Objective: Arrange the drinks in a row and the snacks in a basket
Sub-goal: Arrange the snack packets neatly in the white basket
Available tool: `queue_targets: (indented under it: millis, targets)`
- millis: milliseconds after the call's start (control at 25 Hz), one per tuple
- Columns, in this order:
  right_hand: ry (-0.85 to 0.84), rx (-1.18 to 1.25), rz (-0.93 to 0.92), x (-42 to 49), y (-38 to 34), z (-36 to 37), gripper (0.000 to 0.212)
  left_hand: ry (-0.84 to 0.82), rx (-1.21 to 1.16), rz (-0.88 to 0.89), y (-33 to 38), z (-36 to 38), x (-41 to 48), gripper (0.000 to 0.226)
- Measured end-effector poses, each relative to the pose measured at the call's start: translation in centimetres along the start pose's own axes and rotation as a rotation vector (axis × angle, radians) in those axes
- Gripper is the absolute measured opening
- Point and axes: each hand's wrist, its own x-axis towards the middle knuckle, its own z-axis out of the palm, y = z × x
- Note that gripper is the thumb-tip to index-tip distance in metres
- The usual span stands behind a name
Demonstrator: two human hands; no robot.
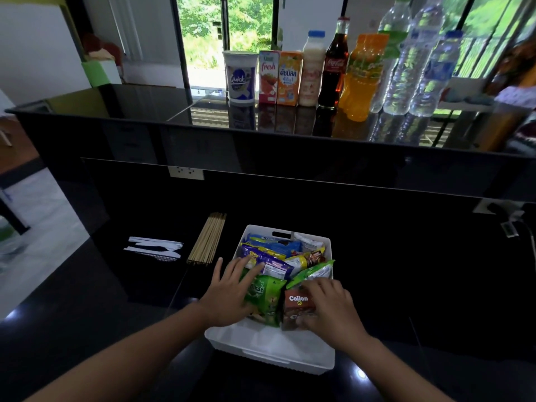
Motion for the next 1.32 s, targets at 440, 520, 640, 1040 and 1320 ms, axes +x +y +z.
queue_targets:
  millis: [440, 520, 640, 1040, 1320]
  targets:
    - [-0.114, -0.111, 0.045, 10.5, 1.3, -4.6, 0.044, -0.035, -0.115, -0.024, 0.0, -4.6, 6.6, 0.054]
    - [-0.302, -0.180, 0.064, 12.0, 1.3, -3.8, 0.050, -0.113, -0.081, -0.006, 0.5, -3.5, 7.0, 0.056]
    - [-0.354, -0.223, 0.094, 12.8, 1.5, -2.8, 0.050, -0.099, -0.055, -0.008, 0.2, -2.1, 6.9, 0.062]
    - [-0.327, -0.254, 0.196, 12.5, 1.7, -3.1, 0.040, -0.056, -0.051, -0.013, 0.1, -1.0, 7.2, 0.067]
    - [-0.330, -0.250, 0.230, 12.4, 1.0, -3.5, 0.035, -0.031, -0.064, -0.020, 0.0, -0.6, 7.2, 0.071]
